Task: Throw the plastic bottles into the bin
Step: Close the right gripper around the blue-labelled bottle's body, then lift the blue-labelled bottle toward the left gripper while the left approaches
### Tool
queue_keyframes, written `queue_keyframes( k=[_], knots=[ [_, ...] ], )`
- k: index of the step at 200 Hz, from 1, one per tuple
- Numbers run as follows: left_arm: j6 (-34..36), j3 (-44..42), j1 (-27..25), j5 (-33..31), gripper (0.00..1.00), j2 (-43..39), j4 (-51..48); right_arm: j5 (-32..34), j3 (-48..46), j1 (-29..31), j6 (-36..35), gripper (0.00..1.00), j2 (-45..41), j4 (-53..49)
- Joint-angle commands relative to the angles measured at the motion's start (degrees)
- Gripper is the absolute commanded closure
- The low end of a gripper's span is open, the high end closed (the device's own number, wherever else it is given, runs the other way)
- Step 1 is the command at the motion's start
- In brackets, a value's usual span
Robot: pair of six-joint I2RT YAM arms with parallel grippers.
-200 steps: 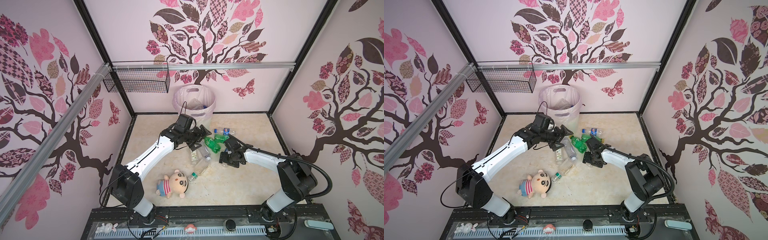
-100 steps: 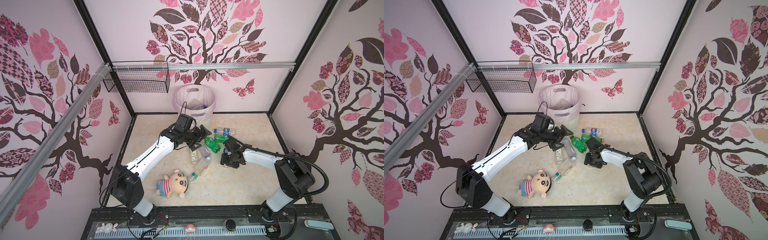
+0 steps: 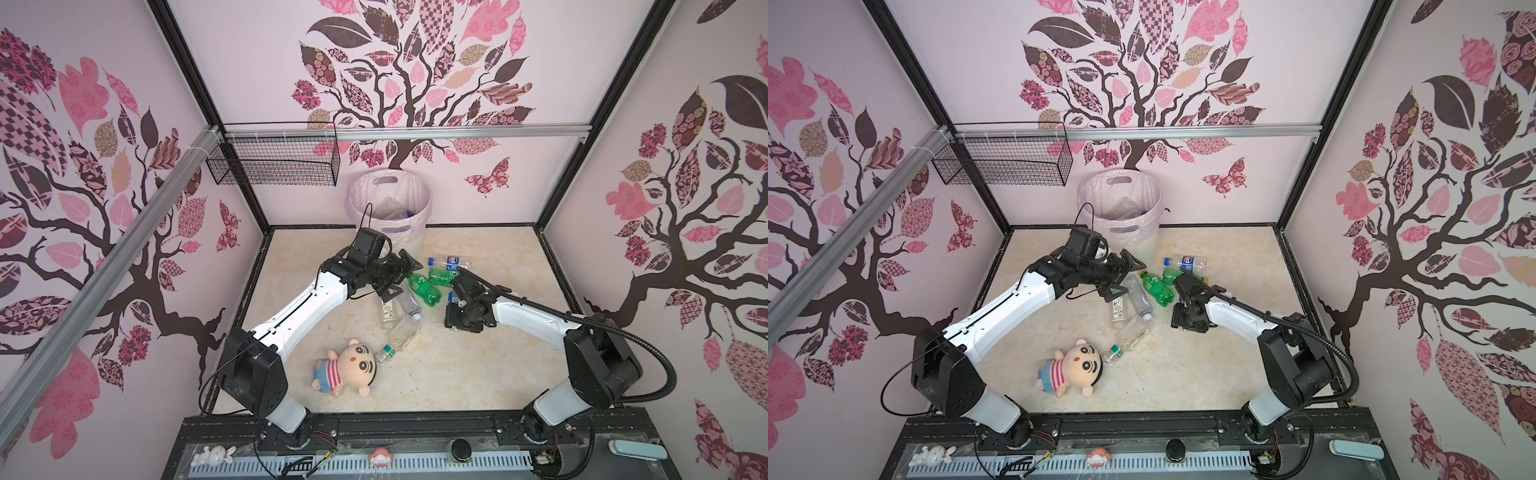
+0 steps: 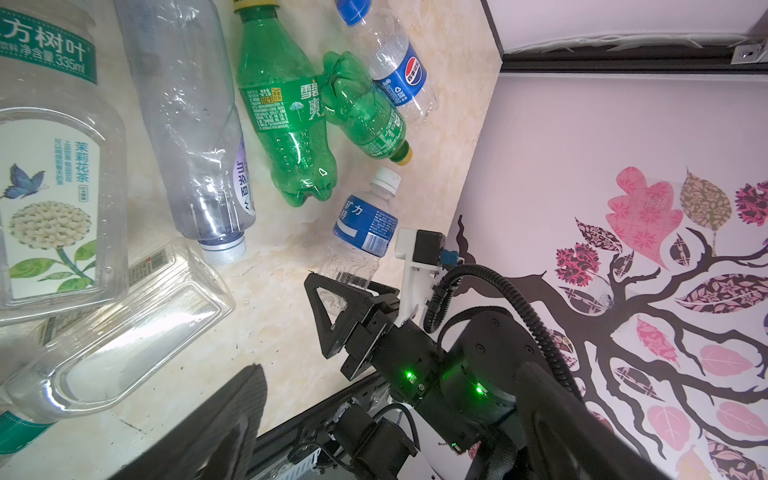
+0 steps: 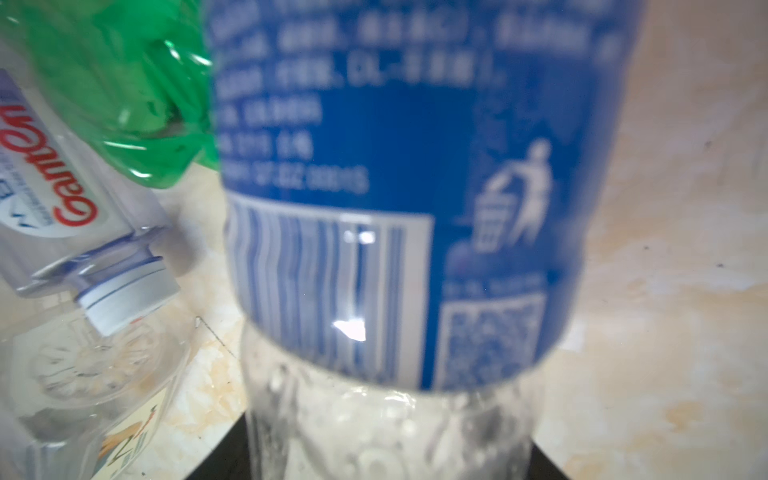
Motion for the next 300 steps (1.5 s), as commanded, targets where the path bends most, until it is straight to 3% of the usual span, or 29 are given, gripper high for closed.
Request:
queue_keyframes(
  k=[1,47,122,219,300],
  knots=[
    [1.74,2.11,0.89,-1.33,0.03,-0.61,-0.10,1.87,4.68,-0.27,-2.72,0.50,-3.62,-3.30],
    [4.34,4.91,4.13,-1.92,0.03,0.36,-1.68,2.51,10.98,-0.23,-6.17,0.51,-5.38,-6.34],
    [6.64,11.70,3.94,1.56,0.03,5.02,0.55,-1.38,19.41,-0.22,-9.99,0.51,-8.44,-7.31],
    [6.68,13.22,2.19,4.04,0.04,7.14,6.52,-9.62,21.26,1.72,-9.97,0.51,-10.62,-2.45],
    [6.77,12.10,1.25,5.02,0.14,7.31,7.89,-13.79,23.82,4.07,-9.60,0.51,-8.96,-0.17]
  ],
)
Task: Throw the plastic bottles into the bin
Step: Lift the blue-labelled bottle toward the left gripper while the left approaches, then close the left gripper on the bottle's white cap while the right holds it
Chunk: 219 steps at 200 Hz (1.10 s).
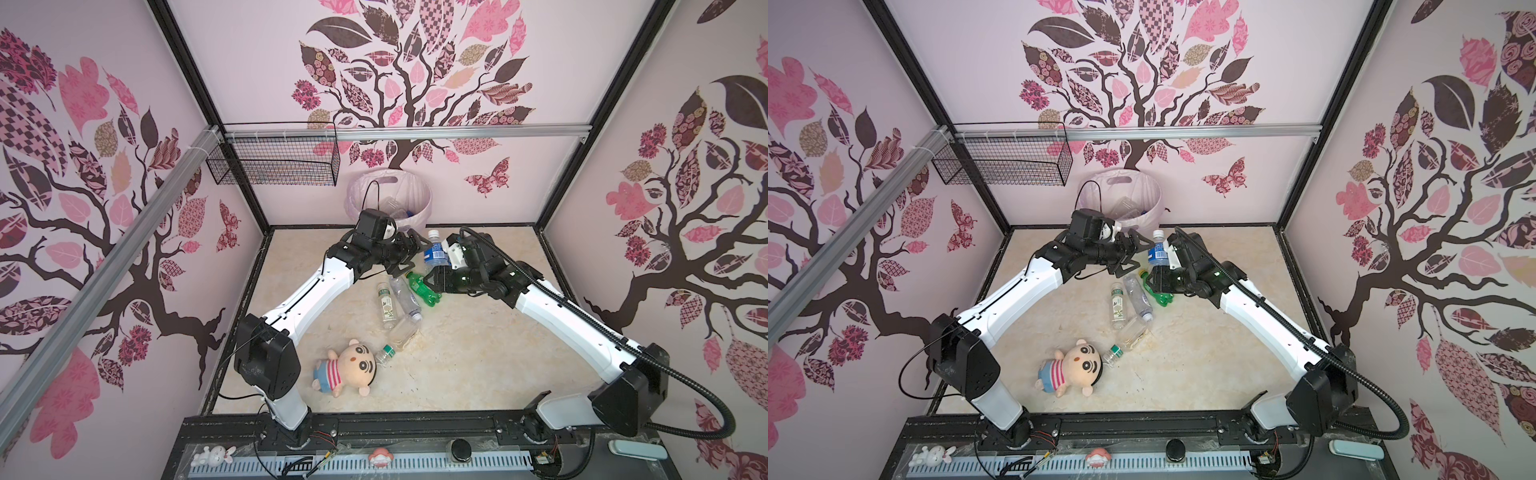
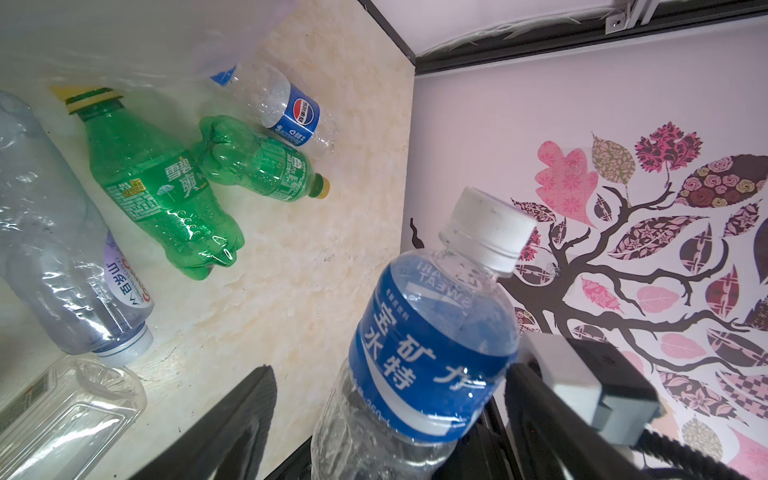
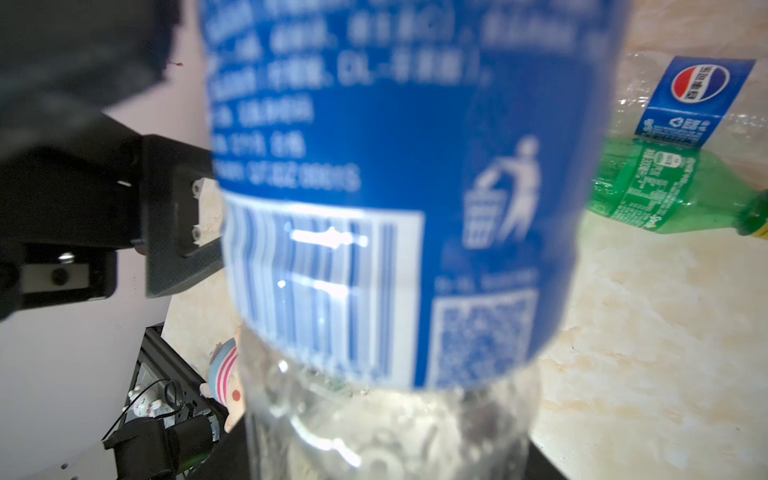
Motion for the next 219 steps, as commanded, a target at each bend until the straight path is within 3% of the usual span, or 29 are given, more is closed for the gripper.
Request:
queue_keyframes(
  k=[1,139,219],
  knots=[
    [0.99,1.48,0.07,0.49,0.14,0.43,1.20,-1.91,3.49,0.89,-0.85,0.51,-0.32,1.64],
    [0.36,0.04,0.12,0.35,0.26,0.60,1.80,-3.72,5.69,3.57,-1.89,0.49,1.23,2.44],
    [0.01,-0.87,-0.14,-0.01,0.46,0.30,2.09,-3.86,6.08,3.55,-1.43,0.41,1.05,2.74]
  ],
)
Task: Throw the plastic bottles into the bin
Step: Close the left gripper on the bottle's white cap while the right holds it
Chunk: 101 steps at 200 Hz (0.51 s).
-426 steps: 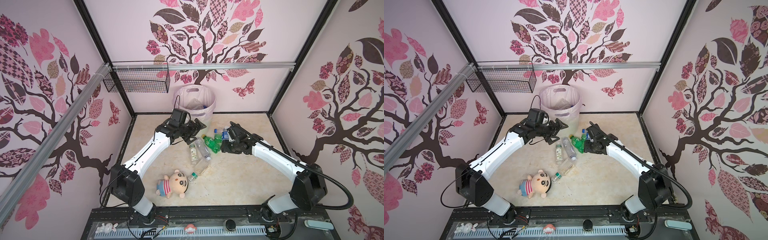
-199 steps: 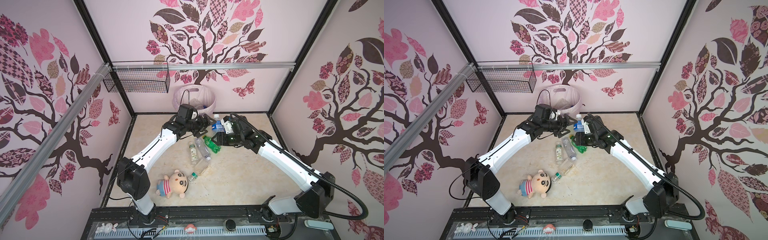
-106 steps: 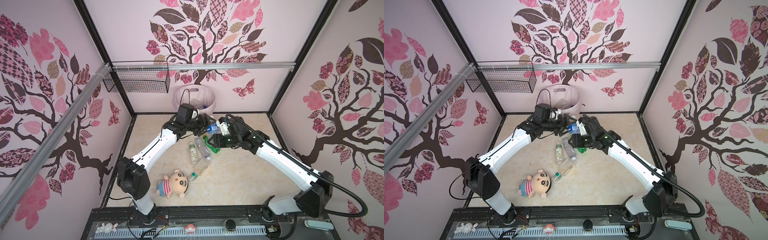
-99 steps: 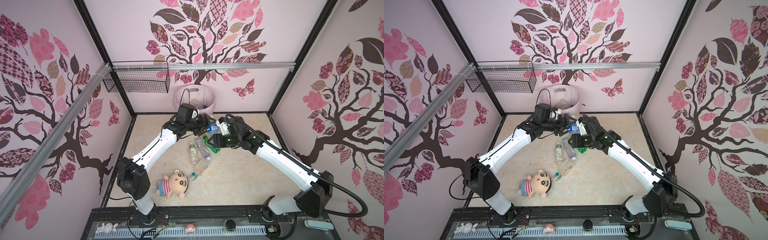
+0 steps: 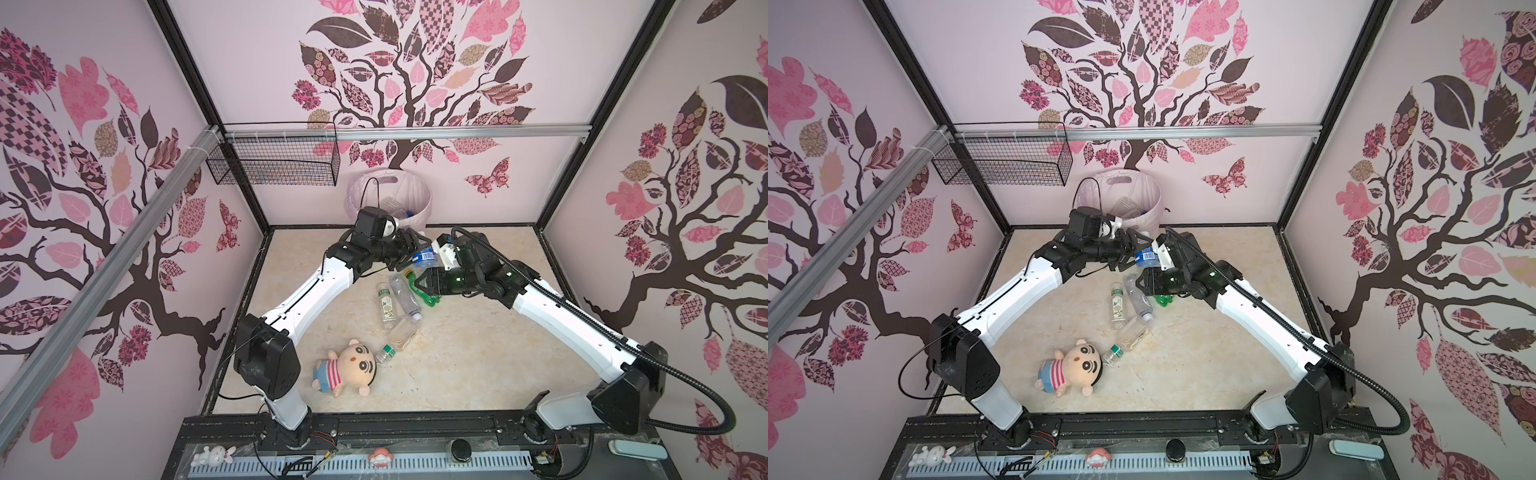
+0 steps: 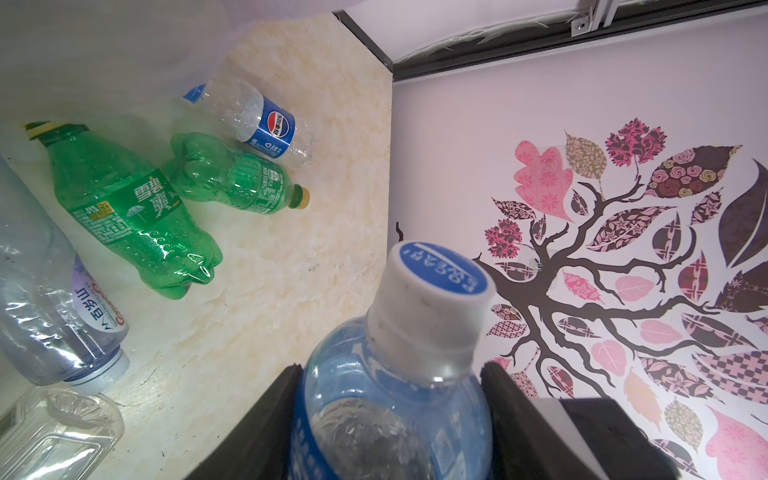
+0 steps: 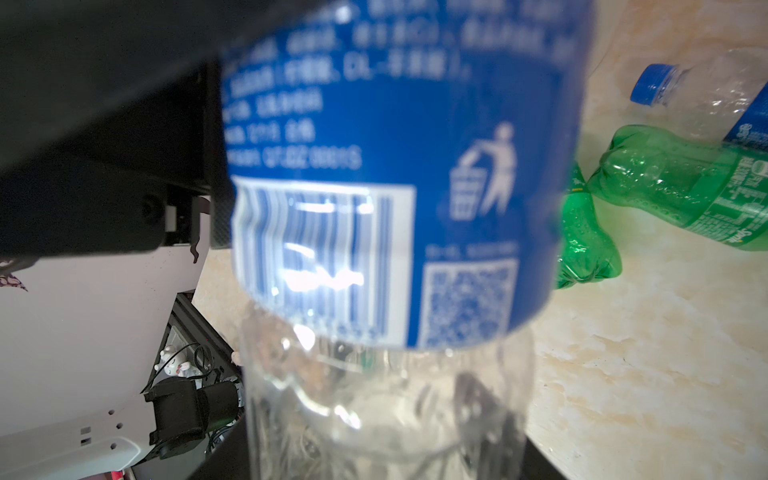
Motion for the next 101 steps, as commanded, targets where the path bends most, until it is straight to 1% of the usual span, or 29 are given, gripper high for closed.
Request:
queue_keyframes(
  k=[1,19,48,62,88,101],
  knots=[
    [0.10,-0.89,-0.22,-0.79,0.46,0.26,-1.12,-1.04,4.00,0.33,-0.73,0.41,0.37,3.34],
    [-0.03,-1.09,-0.23,-1.00,0.50,0.04,-1.17,-0.95,4.28,0.35,-0.84,0.36,0.44,3.30],
    [-0.07,-1.61,-0.23,-1.61,0.58,-0.27,-1.27,-0.51,4.51,0.27,-0.90,0.33,0.66,3.08],
    [-0.12,-1.72,-0.19,-1.68,0.60,-0.28,-1.37,-0.44,4.56,0.33,-1.01,0.32,0.62,3.06],
    [-0.08,-1.97,-0.17,-2.11,0.62,-0.44,-1.74,-0.16,4.60,0.33,-1.09,0.24,0.53,2.81],
    [-0.14,-2.30,0.15,-2.46,0.64,-0.56,-2.12,-0.07,4.64,0.33,-1.08,0.22,0.46,2.73]
  ],
)
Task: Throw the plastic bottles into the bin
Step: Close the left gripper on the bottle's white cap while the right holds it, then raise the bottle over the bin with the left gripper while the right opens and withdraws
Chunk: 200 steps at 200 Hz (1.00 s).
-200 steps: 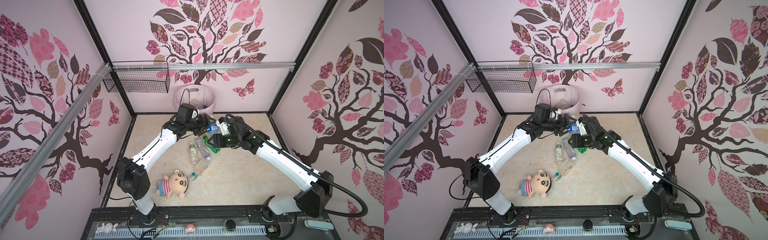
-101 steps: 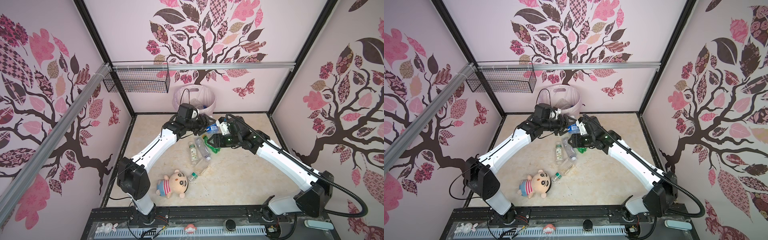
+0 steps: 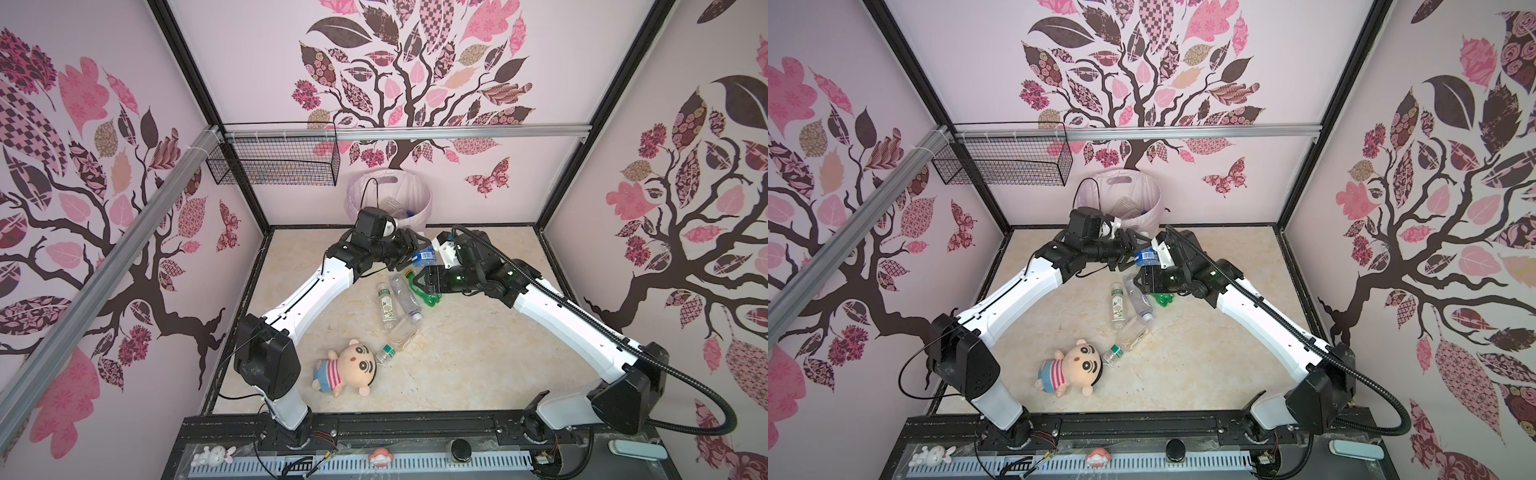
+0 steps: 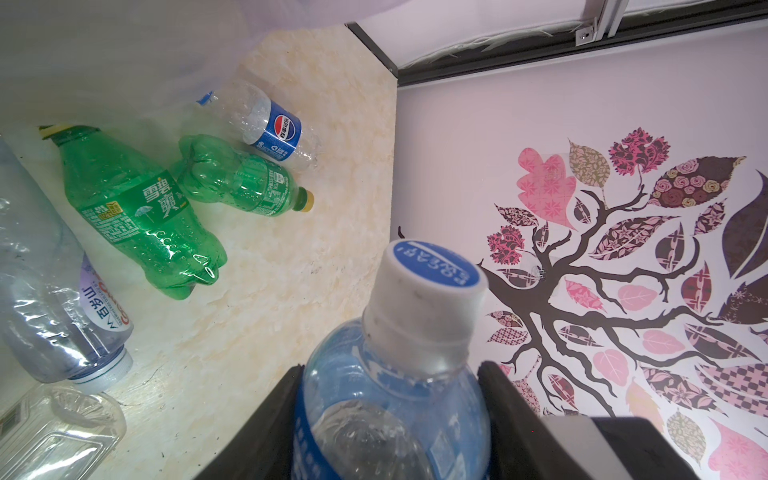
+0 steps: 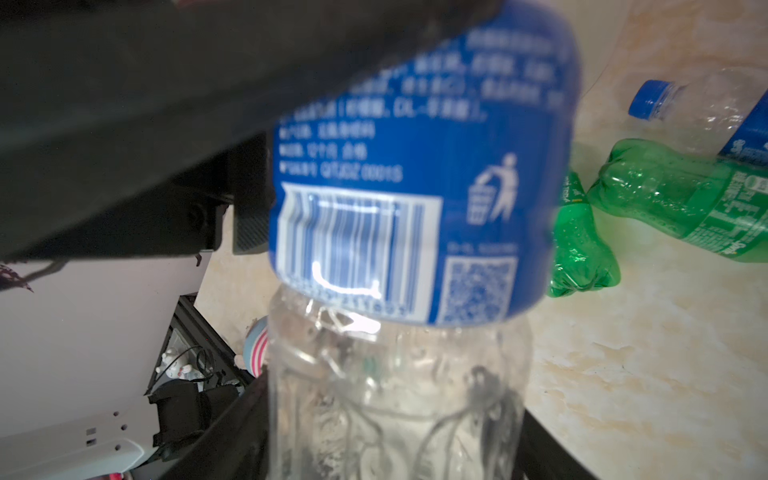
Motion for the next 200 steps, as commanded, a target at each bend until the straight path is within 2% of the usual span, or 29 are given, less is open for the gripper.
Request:
queue_keyframes(
  k=[1,48,88,148,200],
  knots=[
    [0.46,-2.13,0.19,-1.28,0.64,-0.59,-1.84,-0.36,3.22,0.32,-0.71,0.22,0.45,2.70],
    [-0.14,-3.86,2.65,-3.17,0.66,-2.54,-2.27,0.45,2.96,0.32,-1.39,0.15,-0.52,2.08],
    [-0.15,-3.85,4.21,-5.59,0.66,-4.60,-2.55,2.73,3.22,0.27,-2.54,0.01,-2.80,1.62],
    [-1.54,0.19,5.89,-11.78,0.66,-7.04,-2.29,7.19,5.04,0.33,-6.24,0.00,-6.16,5.74],
    [-0.18,8.87,7.08,-14.92,0.66,-4.05,-1.24,13.03,10.45,1.18,-15.77,0.00,-7.71,11.48]
  ],
)
